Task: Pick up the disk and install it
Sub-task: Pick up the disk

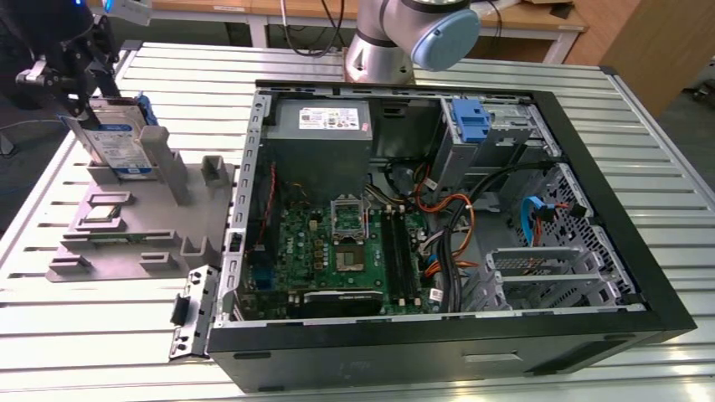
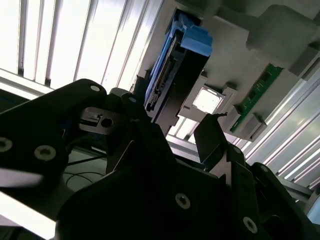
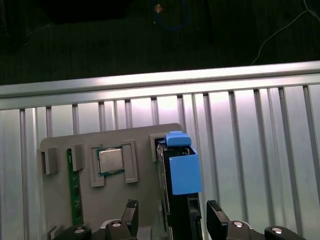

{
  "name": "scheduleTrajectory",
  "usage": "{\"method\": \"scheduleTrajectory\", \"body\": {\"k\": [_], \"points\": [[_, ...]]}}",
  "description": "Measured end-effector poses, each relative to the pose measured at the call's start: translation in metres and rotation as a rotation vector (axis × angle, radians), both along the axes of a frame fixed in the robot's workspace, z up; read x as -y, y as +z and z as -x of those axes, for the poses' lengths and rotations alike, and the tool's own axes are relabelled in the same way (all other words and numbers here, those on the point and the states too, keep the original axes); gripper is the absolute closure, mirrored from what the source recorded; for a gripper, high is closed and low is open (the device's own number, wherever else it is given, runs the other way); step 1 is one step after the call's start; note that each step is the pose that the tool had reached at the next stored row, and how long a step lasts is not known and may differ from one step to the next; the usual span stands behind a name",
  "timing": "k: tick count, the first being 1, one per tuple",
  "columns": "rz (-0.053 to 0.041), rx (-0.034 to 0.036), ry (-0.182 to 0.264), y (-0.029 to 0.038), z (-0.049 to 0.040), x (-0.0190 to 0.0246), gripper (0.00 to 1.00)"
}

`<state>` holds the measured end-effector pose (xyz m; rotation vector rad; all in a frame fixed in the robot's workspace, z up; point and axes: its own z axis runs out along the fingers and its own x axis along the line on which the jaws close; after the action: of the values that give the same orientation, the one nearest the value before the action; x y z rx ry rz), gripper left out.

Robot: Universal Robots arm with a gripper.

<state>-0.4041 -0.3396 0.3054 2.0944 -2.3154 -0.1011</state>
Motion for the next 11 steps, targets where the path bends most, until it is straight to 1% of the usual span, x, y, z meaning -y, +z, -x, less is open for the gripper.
{"method": "scheduleTrajectory", "body": {"k": [1,3,7,8,11], "points": [[0.0,-0.0001,0.002,-0.0013,0.0001,0.0,0.35],[0.0001,-0.0003,0.007,-0.0018,0.0001,0.0,0.35],[0.0,-0.0001,0.074,-0.003,0.0001,0.0,0.35],[-0.0001,-0.0002,0.085,-0.003,0.0001,0.0,0.35],[0.0001,-0.0002,0.088,-0.003,0.0001,0.0,0.35]]}}
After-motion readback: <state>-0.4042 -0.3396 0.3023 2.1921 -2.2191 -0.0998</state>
